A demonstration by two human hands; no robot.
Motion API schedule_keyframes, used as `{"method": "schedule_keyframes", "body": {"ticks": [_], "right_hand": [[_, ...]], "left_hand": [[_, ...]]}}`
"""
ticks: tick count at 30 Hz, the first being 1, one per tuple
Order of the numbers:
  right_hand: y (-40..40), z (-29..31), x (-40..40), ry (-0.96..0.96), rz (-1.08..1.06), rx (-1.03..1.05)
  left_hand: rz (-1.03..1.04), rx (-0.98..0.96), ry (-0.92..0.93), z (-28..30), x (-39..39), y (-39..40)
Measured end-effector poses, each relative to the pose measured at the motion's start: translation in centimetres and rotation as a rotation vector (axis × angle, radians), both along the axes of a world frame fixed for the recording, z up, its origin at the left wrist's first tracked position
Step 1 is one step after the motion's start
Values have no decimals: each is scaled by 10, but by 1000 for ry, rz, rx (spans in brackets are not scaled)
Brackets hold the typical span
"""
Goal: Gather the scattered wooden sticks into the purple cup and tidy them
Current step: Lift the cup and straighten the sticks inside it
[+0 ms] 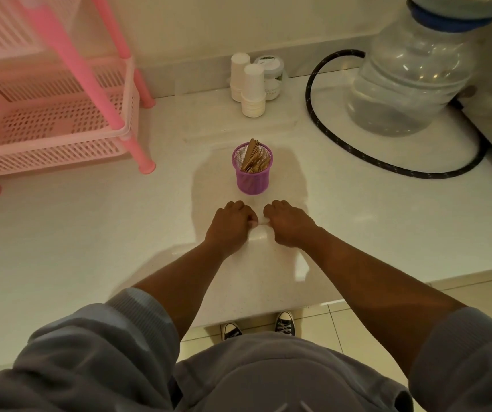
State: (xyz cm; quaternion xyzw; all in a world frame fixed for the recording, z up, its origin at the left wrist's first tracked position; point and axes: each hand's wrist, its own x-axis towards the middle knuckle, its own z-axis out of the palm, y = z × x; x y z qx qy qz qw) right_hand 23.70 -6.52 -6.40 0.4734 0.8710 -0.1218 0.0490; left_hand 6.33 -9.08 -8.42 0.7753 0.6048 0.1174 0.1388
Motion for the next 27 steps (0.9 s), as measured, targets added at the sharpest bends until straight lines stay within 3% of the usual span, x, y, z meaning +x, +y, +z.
{"method": "schedule_keyframes", "body": {"ticks": [9, 14, 23, 27], "right_hand": [[-5, -16, 3, 15, 102, 178], [-3, -21, 2, 152, 23, 183], [26, 29, -21, 1024, -499, -156], [32, 51, -35, 1213, -522, -200]], "left_hand": [[-48, 22, 63, -5, -1, 2], [-55, 3, 47, -4, -1, 3], [220, 45, -353, 10, -12, 13], [222, 163, -440, 21, -14, 18]]}}
